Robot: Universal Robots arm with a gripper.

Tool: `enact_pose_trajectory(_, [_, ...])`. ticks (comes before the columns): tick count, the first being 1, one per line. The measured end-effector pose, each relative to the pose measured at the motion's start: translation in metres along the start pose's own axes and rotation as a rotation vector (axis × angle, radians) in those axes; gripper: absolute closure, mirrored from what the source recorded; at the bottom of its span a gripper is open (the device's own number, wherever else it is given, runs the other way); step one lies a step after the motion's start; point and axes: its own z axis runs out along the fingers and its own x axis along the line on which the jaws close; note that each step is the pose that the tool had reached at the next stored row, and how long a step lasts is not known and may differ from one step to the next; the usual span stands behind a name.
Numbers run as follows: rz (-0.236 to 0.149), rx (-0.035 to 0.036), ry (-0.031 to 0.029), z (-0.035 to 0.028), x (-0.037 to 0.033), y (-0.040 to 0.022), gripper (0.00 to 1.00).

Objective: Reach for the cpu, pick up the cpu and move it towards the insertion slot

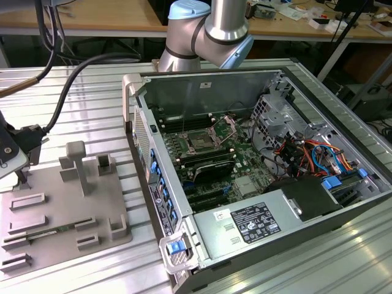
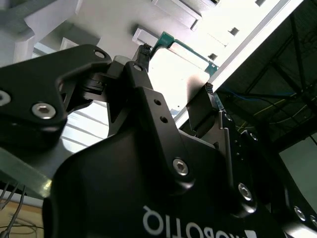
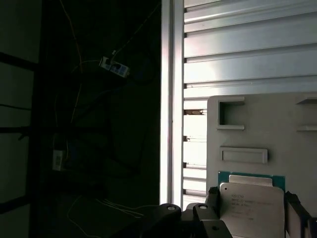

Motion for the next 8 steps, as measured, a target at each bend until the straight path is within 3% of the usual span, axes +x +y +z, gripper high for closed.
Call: enact_pose_trajectory(8, [0.000,-0.0020,0.0002,-0.0040,0.0001,0.0002,0.45])
